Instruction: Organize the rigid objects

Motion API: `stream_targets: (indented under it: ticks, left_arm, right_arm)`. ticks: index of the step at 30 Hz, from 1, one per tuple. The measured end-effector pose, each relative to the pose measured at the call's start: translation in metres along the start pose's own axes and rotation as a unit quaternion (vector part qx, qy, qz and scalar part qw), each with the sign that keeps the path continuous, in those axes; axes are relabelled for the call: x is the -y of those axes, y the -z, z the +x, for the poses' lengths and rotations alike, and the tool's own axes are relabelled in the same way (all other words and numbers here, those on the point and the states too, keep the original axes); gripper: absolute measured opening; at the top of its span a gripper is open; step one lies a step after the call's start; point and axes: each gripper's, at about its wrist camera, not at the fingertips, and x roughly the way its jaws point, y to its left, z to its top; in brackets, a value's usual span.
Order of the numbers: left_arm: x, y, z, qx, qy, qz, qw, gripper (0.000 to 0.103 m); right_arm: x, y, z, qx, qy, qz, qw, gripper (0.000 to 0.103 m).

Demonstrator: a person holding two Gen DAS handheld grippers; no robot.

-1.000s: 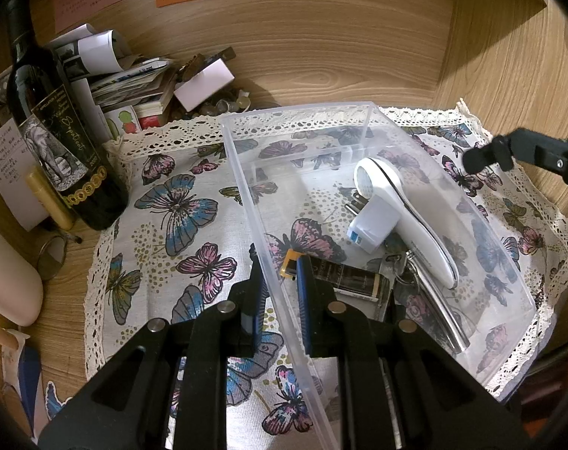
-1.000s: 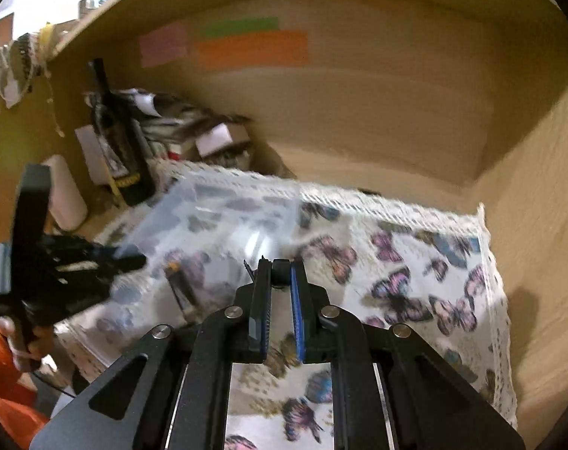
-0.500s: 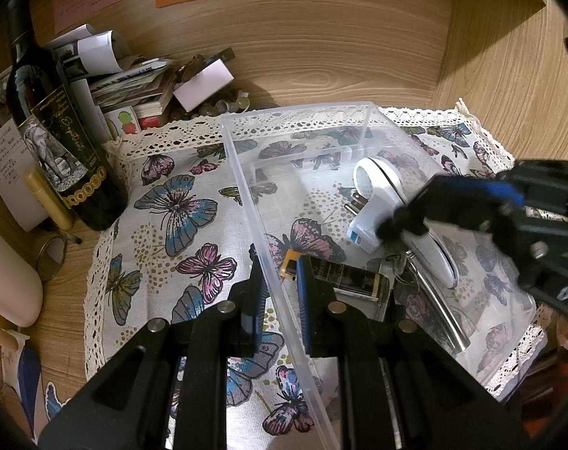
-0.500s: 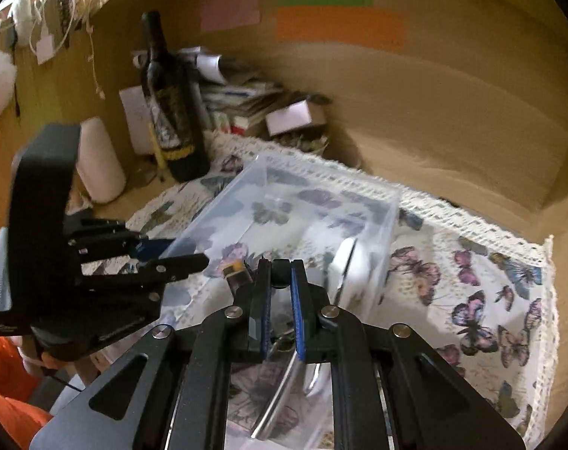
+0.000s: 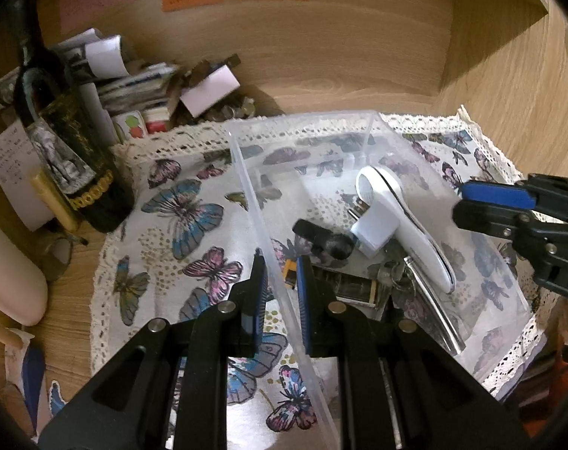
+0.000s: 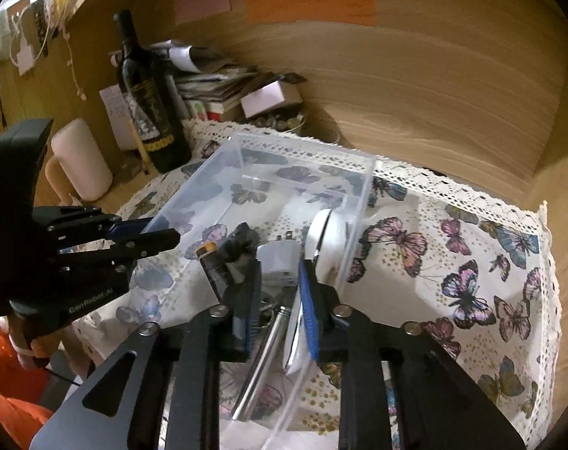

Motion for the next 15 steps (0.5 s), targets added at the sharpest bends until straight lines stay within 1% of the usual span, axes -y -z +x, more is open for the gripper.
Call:
stream_targets:
  ticks: [3,5,6,7,8,9,10,11,12,13,14,15]
  left_arm:
    - [0.001,-0.004,-0.014,0.020,-0.008,0.001,0.9998,0.014]
    - [0.004,-0.007,-0.025,0.037,-0.010,0.003,0.9993,0.014]
    - [0.005,-0.009,-0.031,0.045,-0.010,0.004,0.9989,0.015]
    - [0.008,-0.011,-0.037,0.055,-0.012,0.004,0.9984,0.018]
    - [0.010,-0.012,-0.044,0.067,-0.010,0.004,0.9977,0.028]
    - [0.012,-0.013,-0.051,0.080,-0.010,0.003,0.9967,0.034]
    - [0.014,-0.013,-0.057,0.092,-0.010,0.003,0.9957,0.044]
    - [0.016,-0.014,-0.064,0.107,-0.011,0.003,0.9942,0.052]
    - [0.019,-0.015,-0.070,0.120,-0.013,0.004,0.9927,0.058]
    - [0.023,-0.015,-0.077,0.135,-0.015,0.004,0.9907,0.061]
    - [0.026,-0.014,-0.086,0.152,-0.016,0.004,0.9883,0.069]
    - [0.028,-0.014,-0.091,0.161,-0.015,0.004,0.9869,0.078]
  right_arm:
    - [0.004,0.002,-0.009,0.012,0.005,0.007,1.000,0.028]
    - [0.006,0.003,-0.017,0.024,0.008,0.012,1.000,0.033]
    - [0.007,0.004,-0.021,0.030,0.010,0.014,0.999,0.035]
    - [0.008,0.004,-0.026,0.037,0.012,0.016,0.999,0.039]
    - [0.008,0.005,-0.032,0.045,0.014,0.017,0.999,0.042]
    - [0.008,0.006,-0.038,0.054,0.016,0.019,0.998,0.045]
    - [0.008,0.006,-0.043,0.062,0.018,0.020,0.998,0.053]
    - [0.008,0.007,-0.051,0.073,0.022,0.021,0.997,0.060]
    - [0.008,0.008,-0.057,0.085,0.026,0.021,0.996,0.064]
    - [0.007,0.010,-0.066,0.099,0.033,0.021,0.994,0.071]
    - [0.007,0.011,-0.072,0.109,0.038,0.021,0.993,0.077]
    - [0.006,0.012,-0.078,0.120,0.042,0.023,0.992,0.080]
